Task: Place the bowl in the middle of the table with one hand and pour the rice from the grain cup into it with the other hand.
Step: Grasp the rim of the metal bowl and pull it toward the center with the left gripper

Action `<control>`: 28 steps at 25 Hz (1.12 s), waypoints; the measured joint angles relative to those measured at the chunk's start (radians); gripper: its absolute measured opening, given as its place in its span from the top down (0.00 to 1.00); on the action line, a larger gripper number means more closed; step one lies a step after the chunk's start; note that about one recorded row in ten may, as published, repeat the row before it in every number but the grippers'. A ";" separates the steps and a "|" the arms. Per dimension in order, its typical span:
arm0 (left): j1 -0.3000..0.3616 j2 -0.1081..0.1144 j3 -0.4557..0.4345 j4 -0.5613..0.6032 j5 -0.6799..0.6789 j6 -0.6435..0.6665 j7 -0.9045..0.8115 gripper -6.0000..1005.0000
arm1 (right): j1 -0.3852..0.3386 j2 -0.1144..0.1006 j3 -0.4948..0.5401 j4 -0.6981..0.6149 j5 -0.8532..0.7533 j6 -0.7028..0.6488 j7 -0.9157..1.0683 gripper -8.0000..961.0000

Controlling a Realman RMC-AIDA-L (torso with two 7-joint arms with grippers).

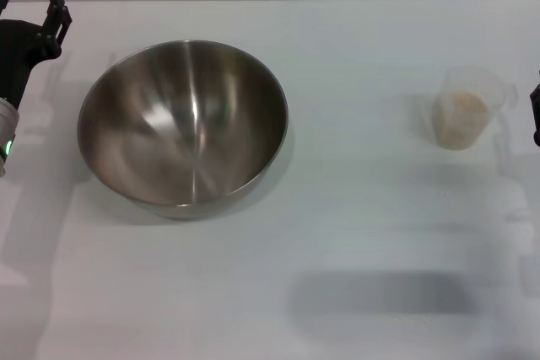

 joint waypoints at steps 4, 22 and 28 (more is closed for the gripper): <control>0.004 0.001 -0.010 0.000 0.000 0.011 -0.021 0.28 | 0.001 0.000 0.000 0.000 0.000 0.000 0.000 0.41; 0.022 0.018 -0.022 -0.110 0.014 -0.092 -0.059 0.28 | 0.014 -0.001 0.000 -0.005 0.000 0.003 0.000 0.41; 0.051 0.079 -0.048 -0.347 0.071 -0.381 -0.077 0.28 | 0.017 -0.002 0.000 -0.007 0.000 0.004 0.000 0.41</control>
